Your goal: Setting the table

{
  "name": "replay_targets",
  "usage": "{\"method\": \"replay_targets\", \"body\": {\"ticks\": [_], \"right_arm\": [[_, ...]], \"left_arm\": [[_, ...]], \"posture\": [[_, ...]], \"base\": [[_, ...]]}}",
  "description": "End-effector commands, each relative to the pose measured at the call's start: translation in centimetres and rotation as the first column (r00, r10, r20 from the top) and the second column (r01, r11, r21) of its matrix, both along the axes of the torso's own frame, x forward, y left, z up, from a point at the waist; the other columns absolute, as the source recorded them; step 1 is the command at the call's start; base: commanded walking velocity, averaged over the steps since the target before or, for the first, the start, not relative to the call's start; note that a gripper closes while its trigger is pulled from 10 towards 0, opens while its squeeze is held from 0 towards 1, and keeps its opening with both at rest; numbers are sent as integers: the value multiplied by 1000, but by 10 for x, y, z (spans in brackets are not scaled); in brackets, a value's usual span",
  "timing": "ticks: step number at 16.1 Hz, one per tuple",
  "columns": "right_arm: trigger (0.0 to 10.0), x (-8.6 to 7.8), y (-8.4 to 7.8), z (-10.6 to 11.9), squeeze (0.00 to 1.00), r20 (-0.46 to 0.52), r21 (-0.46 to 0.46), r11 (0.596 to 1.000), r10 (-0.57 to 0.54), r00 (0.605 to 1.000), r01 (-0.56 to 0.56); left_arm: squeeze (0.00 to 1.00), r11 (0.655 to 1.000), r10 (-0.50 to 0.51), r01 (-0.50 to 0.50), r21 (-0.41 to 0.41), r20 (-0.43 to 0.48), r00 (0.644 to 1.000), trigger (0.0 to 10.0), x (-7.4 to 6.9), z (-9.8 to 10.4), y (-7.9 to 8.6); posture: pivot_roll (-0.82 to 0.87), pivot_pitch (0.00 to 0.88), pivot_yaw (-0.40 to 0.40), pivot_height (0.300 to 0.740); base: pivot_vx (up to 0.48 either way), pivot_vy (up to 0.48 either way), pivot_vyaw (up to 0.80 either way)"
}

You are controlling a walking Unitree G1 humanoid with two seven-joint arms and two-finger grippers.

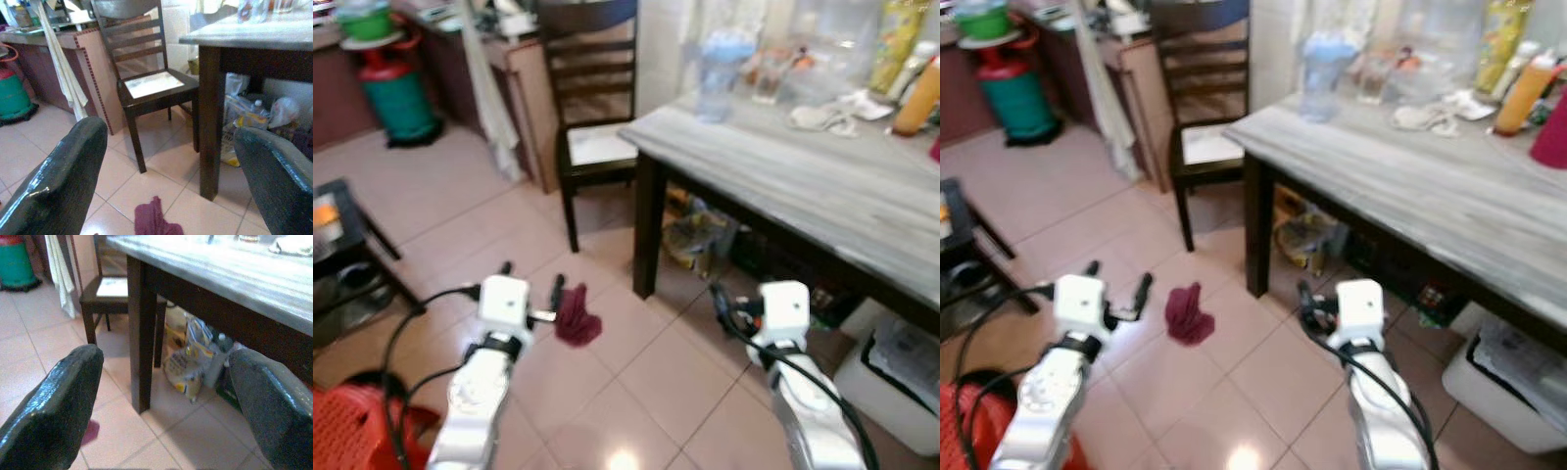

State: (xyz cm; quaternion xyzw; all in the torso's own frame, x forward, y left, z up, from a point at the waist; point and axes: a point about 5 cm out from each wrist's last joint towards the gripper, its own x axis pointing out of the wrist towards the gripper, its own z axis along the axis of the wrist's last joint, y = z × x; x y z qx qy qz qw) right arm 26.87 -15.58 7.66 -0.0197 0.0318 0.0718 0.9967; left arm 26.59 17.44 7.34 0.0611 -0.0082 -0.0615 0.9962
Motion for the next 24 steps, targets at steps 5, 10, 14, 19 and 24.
{"method": "replay_targets", "body": {"ticks": [5, 10, 14, 19, 24], "right_arm": [[10000, -6, -3, -6, 0, -28, 2, 1000, -15, 1000, 15], [10000, -8, -3, -4, 0, -27, 24, 999, -30, 999, 30], [10000, -5, -7, -3, 0, -31, 33, 998, -50, 998, 51], [10000, -6, -4, -5, 0, -44, 43, 998, -51, 998, 53], [10000, -7, -4, -6, 0, -46, 48, 997, -51, 998, 54]], "left_arm": [[0, 998, 67, -67, 8, -35, 997, 10000, 4, -4, 1], [0, 993, 113, -111, 34, -58, 992, 10000, 5, -6, 3], [0, 990, 136, -132, 51, -71, 988, 10000, 7, -6, 4], [0, 987, 153, -149, 54, -81, 985, 10000, 7, -6, 4], [0, 986, 161, -156, 65, -82, 983, 10000, 7, -5, 6]], "posture": [[-124, 86, 50, 740], [-123, 94, 50, 740], [-121, 97, 49, 740], [-117, 102, 53, 740], [-117, 107, 60, 740]], "base": [[113, 0, -640], [0, 0, 0], [0, 0, -111], [-121, 0, -788], [-340, 0, -235]]}}
